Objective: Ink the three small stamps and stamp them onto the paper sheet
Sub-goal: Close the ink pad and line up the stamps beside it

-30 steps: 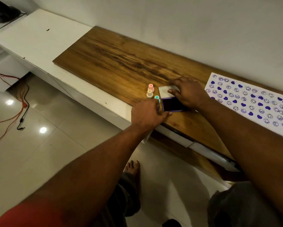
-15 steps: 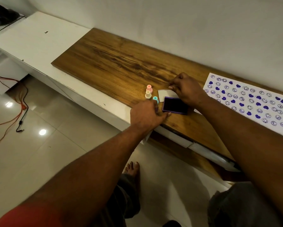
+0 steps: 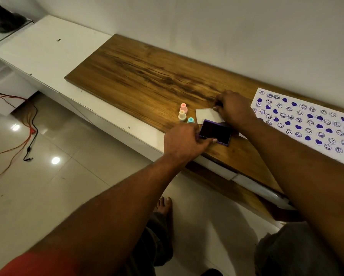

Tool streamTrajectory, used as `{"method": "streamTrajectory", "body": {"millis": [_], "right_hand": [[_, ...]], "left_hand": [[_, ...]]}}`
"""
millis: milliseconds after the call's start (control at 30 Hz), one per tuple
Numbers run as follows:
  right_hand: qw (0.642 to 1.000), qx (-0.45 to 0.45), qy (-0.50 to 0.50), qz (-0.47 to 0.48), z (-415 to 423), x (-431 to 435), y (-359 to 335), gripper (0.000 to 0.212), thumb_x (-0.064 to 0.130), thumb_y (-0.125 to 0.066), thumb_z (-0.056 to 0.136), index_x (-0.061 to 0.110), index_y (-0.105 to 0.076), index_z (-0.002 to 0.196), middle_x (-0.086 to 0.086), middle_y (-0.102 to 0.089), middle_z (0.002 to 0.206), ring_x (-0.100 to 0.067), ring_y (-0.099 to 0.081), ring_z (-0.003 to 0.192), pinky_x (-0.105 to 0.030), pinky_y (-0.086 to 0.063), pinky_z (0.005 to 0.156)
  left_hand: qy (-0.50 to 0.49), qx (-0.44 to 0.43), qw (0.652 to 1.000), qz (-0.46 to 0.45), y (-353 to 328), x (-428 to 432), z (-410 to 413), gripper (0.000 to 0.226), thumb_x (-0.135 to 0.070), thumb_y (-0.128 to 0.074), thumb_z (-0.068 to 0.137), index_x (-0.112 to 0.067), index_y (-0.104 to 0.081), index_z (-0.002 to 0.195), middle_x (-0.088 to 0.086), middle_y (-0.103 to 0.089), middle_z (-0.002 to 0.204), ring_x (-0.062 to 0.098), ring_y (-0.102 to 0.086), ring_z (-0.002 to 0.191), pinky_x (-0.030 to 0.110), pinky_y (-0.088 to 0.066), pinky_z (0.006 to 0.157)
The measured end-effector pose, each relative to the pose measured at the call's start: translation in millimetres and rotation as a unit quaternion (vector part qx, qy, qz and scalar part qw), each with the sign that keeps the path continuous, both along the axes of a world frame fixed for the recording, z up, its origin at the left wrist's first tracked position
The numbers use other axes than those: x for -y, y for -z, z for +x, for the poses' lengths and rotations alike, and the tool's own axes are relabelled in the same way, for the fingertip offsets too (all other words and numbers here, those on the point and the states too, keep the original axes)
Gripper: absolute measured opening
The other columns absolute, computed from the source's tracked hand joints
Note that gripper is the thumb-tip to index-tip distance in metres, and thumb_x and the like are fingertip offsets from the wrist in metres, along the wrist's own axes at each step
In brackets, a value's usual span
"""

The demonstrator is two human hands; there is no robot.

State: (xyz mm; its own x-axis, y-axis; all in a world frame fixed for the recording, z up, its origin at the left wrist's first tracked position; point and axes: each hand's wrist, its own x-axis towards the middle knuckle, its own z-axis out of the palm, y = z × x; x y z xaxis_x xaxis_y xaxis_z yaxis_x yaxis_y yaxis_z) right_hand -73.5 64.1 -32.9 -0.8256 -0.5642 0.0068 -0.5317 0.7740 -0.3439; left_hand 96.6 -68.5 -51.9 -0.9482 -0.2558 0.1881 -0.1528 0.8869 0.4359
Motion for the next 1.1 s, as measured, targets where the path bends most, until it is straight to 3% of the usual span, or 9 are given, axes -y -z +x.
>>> {"method": "streamTrajectory", "body": {"millis": [200, 400, 700, 800, 900, 1100], "right_hand": [[0.999, -0.007, 0.017, -0.051, 0.1, -9.4, -11.2, 0.023, 0.030, -0.051, 0.106, 0.015, -0.060, 0.120, -0.016, -0.070, 0.114, -0.035, -0.064, 0.102, -0.038, -0.046, 0.078], [0.996, -0.023, -0.063, -0.051, 9.3, -34.8, -34.3, 0.038, 0.022, -0.061, 0.102, 0.013, -0.063, 0.138, -0.014, -0.068, 0.129, -0.032, -0.065, 0.114, -0.037, -0.050, 0.093], [0.989, -0.004, -0.145, -0.008, 38.5, -55.1, -39.9, 0.023, 0.025, -0.069, 0.091, 0.019, -0.072, 0.113, -0.005, -0.076, 0.104, -0.023, -0.071, 0.089, -0.034, -0.056, 0.075], [0.985, 0.003, -0.171, 0.008, 45.4, -57.1, -38.0, 0.026, 0.028, -0.074, 0.086, 0.021, -0.070, 0.110, -0.004, -0.076, 0.101, -0.024, -0.071, 0.084, -0.035, -0.057, 0.072], [0.983, -0.004, -0.183, 0.019, 47.6, -60.7, -33.6, 0.028, 0.032, -0.078, 0.083, 0.024, -0.067, 0.108, -0.004, -0.076, 0.099, -0.025, -0.070, 0.082, -0.028, -0.048, 0.069], [0.982, -0.005, -0.183, 0.049, 49.1, -64.1, -27.5, 0.033, 0.045, -0.076, 0.087, 0.029, -0.062, 0.112, -0.003, -0.072, 0.115, -0.023, -0.067, 0.096, -0.028, -0.045, 0.074]], "left_hand": [[0.000, 0.010, 1.000, 0.004, 2.9, -1.1, -2.5, 0.052, -0.086, -0.058, 0.080, -0.035, -0.047, 0.074, -0.019, -0.041, 0.059, 0.000, -0.043, 0.054, 0.020, -0.025, 0.049], [-0.004, 0.017, 1.000, -0.002, 5.3, -2.7, -4.9, 0.054, -0.088, -0.055, 0.080, -0.036, -0.044, 0.072, -0.019, -0.042, 0.060, -0.001, -0.042, 0.055, 0.020, -0.025, 0.049], [-0.009, 0.021, 1.000, -0.020, 9.0, -10.3, -8.7, 0.053, -0.084, -0.055, 0.084, -0.031, -0.058, 0.080, -0.017, -0.042, 0.063, 0.003, -0.045, 0.058, 0.022, -0.028, 0.050], [-0.014, 0.005, 1.000, -0.022, 13.5, -12.5, -10.2, 0.056, -0.080, -0.058, 0.085, -0.027, -0.072, 0.095, -0.016, -0.050, 0.067, 0.005, -0.050, 0.062, 0.022, -0.032, 0.052], [-0.011, -0.002, 1.000, -0.010, 16.5, -13.4, -12.6, 0.055, -0.076, -0.062, 0.086, -0.029, -0.075, 0.112, -0.016, -0.054, 0.077, 0.005, -0.052, 0.068, 0.023, -0.039, 0.058], [-0.023, 0.006, 1.000, -0.019, 15.6, -13.9, -15.2, 0.053, -0.077, -0.060, 0.085, -0.028, -0.074, 0.098, -0.016, -0.052, 0.072, 0.007, -0.053, 0.065, 0.024, -0.039, 0.056]]}}
